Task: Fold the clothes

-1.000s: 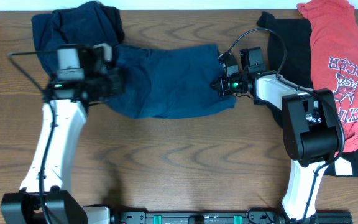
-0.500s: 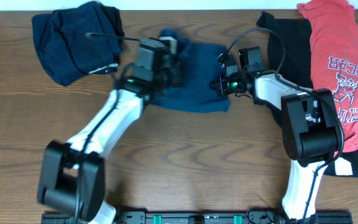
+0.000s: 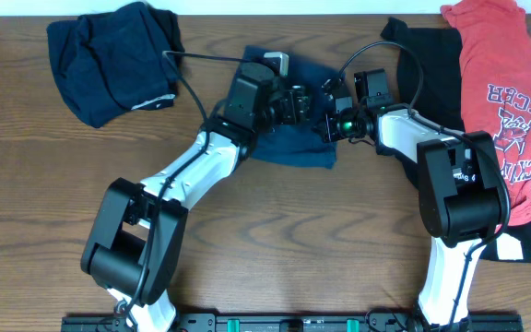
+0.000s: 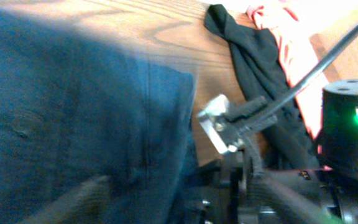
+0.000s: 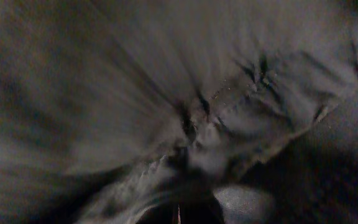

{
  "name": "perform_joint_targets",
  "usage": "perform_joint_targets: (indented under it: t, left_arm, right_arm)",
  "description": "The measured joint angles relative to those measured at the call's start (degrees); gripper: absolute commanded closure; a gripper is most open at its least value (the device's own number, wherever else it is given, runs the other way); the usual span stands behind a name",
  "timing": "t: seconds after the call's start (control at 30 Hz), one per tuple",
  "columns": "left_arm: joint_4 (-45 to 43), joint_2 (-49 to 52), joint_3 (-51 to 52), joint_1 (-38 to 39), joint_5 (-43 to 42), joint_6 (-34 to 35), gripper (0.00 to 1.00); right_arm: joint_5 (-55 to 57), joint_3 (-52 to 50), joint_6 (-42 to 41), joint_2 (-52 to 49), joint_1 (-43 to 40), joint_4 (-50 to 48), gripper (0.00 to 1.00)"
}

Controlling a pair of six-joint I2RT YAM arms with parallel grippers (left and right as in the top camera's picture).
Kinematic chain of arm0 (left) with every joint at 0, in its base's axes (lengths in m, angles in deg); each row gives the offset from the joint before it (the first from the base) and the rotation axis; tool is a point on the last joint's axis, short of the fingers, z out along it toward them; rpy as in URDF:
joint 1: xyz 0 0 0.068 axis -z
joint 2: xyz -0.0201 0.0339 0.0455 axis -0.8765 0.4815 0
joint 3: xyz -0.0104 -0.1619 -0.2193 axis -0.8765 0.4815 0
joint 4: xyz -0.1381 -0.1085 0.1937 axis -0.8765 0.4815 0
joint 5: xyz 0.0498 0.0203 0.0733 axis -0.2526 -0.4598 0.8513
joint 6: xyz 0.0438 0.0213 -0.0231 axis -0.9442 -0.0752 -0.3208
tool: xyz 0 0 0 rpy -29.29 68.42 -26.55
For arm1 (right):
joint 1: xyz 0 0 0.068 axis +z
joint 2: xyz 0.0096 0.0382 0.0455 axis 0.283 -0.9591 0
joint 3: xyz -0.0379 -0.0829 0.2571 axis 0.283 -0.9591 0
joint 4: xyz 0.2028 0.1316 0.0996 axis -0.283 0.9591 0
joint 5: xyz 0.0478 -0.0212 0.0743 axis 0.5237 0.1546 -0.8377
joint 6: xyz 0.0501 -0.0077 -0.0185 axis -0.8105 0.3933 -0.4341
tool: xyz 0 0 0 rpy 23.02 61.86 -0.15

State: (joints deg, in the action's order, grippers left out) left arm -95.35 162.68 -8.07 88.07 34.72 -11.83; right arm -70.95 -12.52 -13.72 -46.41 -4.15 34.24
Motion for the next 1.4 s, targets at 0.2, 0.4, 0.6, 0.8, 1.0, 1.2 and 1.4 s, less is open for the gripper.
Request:
perform_joint_targets:
  t: [0.2, 0.4, 0.6, 0.8, 1.0, 1.2, 1.4]
  left_arm:
    - [1.55, -0.02, -0.02, 0.15, -1.42, 0.17, 0.02]
    - [10.29, -2.67, -0.04, 0.04, -1.38, -4.48, 0.02]
    - [22.12, -13.94, -0.11, -2.97, 3.72, -8.63, 0.02]
    - [30.38, -21.11, -0.55, -7.04, 8.68, -10.86, 0.02]
    - [35.36, -21.2, -0.55, -9.49, 10.49, -11.69, 0.02]
    - [36.48, -21.2, -0.55, -9.6, 10.75, -11.91, 0.02]
    - [38.14, -21.2, -0.55, -9.6, 11.19, -13.27, 0.02]
  right_arm:
    - [-3.21, -0.76, -2.67, -0.5, -1.27, -3.15, 0.99]
    - [-4.09, -1.6, -3.56, 3.02, -5.2, 1.42, 0.85]
    - [-3.61, -1.51, -3.06, 11.15, -5.92, 4.39, 0.58]
    - [-2.49, -1.49, -3.21, 10.23, -3.67, 5.84, 0.52]
    - [2.25, -1.51, -3.32, 8.24, 1.73, 5.84, 0.49]
    - [11.91, -1.51, -5.27, 7.48, 6.62, 6.08, 0.53]
    - [21.94, -0.81, -10.56, 6.34, 7.3, 9.49, 0.54]
